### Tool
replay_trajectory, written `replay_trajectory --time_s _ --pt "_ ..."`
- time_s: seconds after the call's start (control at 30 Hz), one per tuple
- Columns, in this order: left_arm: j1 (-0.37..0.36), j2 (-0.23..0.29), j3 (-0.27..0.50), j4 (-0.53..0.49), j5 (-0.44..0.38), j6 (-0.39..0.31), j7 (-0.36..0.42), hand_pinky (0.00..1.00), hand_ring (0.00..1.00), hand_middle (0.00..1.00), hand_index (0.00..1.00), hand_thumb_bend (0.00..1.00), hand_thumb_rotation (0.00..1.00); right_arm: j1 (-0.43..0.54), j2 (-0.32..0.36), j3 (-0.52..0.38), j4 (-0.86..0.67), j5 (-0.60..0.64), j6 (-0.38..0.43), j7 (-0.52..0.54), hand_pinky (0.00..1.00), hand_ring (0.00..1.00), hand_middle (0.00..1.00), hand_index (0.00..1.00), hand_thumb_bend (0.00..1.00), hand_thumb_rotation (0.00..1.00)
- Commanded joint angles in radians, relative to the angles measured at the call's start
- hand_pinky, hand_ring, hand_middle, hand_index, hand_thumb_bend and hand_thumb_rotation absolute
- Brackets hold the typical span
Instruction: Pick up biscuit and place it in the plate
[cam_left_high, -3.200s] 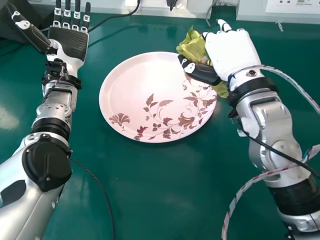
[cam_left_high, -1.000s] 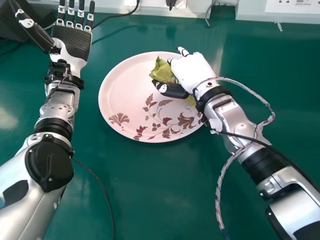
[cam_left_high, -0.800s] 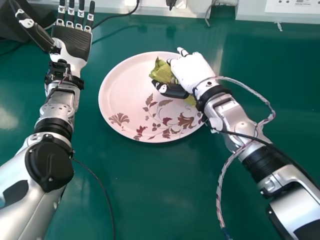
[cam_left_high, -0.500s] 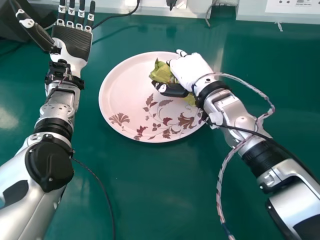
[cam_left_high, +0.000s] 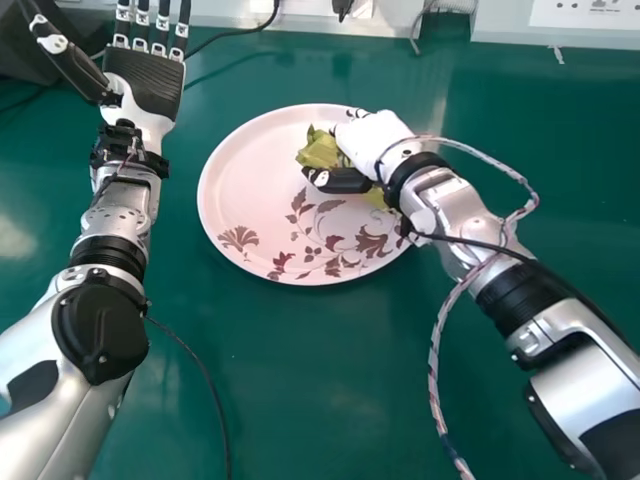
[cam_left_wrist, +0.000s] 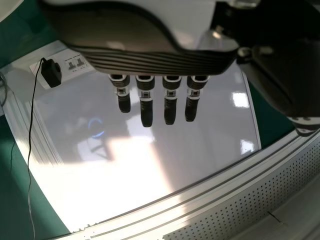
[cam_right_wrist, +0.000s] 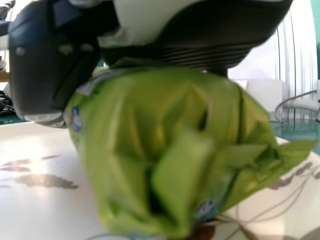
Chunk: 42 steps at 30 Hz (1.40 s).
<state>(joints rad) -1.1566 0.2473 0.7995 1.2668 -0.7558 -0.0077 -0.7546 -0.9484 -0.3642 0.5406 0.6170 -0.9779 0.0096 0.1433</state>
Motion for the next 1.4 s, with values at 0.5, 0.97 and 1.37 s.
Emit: replay_trajectory --time_s 0.5,0.97,1.37 --pt "0.014 0.025 -0.040 0.003 0.045 0.033 -0.157 1.00 0.94 0.98 0.98 1.00 0.57 0.012 -0.006 0.068 0.002 0.008 0.082 0.200 0.09 0.17 0.27 0.49 0.50 0.04" --pt "0.020 0.012 -0.039 -0.001 0.042 0.022 -0.262 1.00 0.94 0.96 0.92 1.00 0.58 -0.017 -0.002 0.113 0.004 -0.011 0.147 0.308 0.14 0.23 0.43 0.53 0.51 0.00" --pt "0.022 -0.002 -0.024 -0.002 0.026 -0.039 -0.251 1.00 0.92 0.92 0.92 1.00 0.52 -0.019 -0.002 0.150 -0.025 -0.046 0.183 0.363 0.25 0.39 0.64 0.49 0.52 0.07"
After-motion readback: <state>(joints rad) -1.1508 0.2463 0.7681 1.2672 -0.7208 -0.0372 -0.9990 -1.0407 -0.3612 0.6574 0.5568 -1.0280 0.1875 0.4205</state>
